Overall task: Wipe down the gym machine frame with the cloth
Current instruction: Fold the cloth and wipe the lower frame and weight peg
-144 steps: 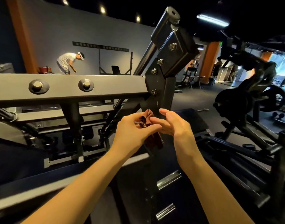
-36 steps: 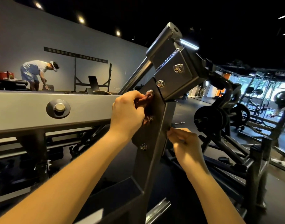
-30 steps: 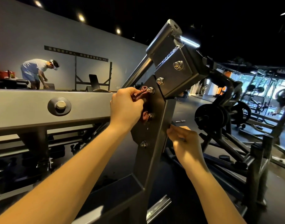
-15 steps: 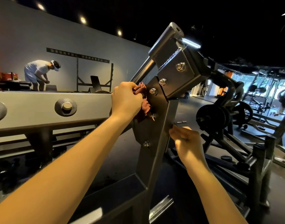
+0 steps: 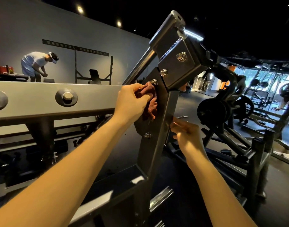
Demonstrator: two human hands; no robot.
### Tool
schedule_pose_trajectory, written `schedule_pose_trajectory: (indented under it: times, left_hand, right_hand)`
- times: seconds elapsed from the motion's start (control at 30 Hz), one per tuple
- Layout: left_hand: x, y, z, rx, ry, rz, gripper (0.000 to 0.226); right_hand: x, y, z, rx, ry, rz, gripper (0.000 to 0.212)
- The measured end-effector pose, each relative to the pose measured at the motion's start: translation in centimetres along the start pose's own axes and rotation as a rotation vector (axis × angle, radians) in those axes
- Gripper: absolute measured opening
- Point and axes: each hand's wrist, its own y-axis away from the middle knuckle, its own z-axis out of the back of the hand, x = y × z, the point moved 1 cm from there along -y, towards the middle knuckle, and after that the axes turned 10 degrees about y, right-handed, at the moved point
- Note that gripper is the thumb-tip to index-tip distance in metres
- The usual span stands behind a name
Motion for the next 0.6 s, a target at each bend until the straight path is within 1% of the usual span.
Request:
schedule_pose_trajectory:
  times: [0.03, 0.07, 0.1, 0.13, 0.17, 0.23, 0.3, 0.33, 0.37, 0.4, 0.47, 0.5, 0.53, 0.6]
  left_hand:
    - [-0.1, 0.1, 0.0, 0.041, -0.016, -0.032, 0.019]
    - [-0.1, 0.2, 0.0, 0.093, -0.044, -0.073, 0.023]
    - [-0.2, 0.4, -0.1, 0.140, -0.095, -0.131, 0.026]
    - [-0.2, 0.5, -0.2, 0.167, -0.169, -0.202, 0.029]
    - [-0.1, 0.6, -0.3, 0.171, -0.243, -0.278, 0.030]
    - [0.3, 1.0, -0.4, 0.168, -0.361, -0.441, 0.028]
    - [0.6, 1.7, -0.5, 0.213, -0.461, -0.587, 0.024]
    - [1.0, 2.3, -0.6, 0.245, -0.508, -0.633, 0.025]
    - [1.6, 3.2, -0.7, 0.271, -0.551, -0.660, 0.026]
    - [2.4, 4.2, -0.7, 0.282, -0.569, -0.666, 0.026]
    - [4.7, 6.4, -0.5, 0.248, -0.515, -0.612, 0.026]
    - [5.8, 7.5, -0.4, 0.232, -0.486, -0.584, 0.025]
    - [6.9, 8.7, -0.4, 0.250, -0.484, -0.563, 0.025]
    - [9.2, 11.3, -0.9, 0.402, -0.570, -0.515, 0.023]
  right_hand:
    - [0.2, 0.1, -0.1, 0.011, -0.006, 0.012, 0.047]
    - [0.5, 0.3, -0.1, 0.018, -0.009, 0.020, 0.053]
    - [0.5, 0.2, -0.1, 0.013, -0.016, 0.020, 0.050]
    - [0.4, 0.1, -0.1, 0.005, -0.015, 0.012, 0.044]
    - [0.4, 0.2, 0.1, 0.003, -0.021, 0.001, 0.038]
    - [0.2, 0.1, 0.2, 0.013, -0.021, -0.032, 0.032]
    - [0.2, 0.1, 0.5, 0.018, -0.044, -0.059, 0.028]
    - [0.3, 0.2, 0.6, 0.038, -0.064, -0.067, 0.023]
    - [0.2, 0.2, 0.6, 0.054, -0.092, -0.076, 0.021]
    - [0.1, 0.5, 0.6, 0.071, -0.128, -0.084, 0.024]
    - [0.0, 0.8, 0.7, 0.106, -0.148, -0.074, 0.028]
    - [0.1, 1.1, 0.7, 0.116, -0.133, -0.052, 0.033]
    - [0.1, 1.3, 0.8, 0.118, -0.115, -0.033, 0.039]
    - [0.1, 1.6, 0.8, 0.119, -0.101, -0.018, 0.042]
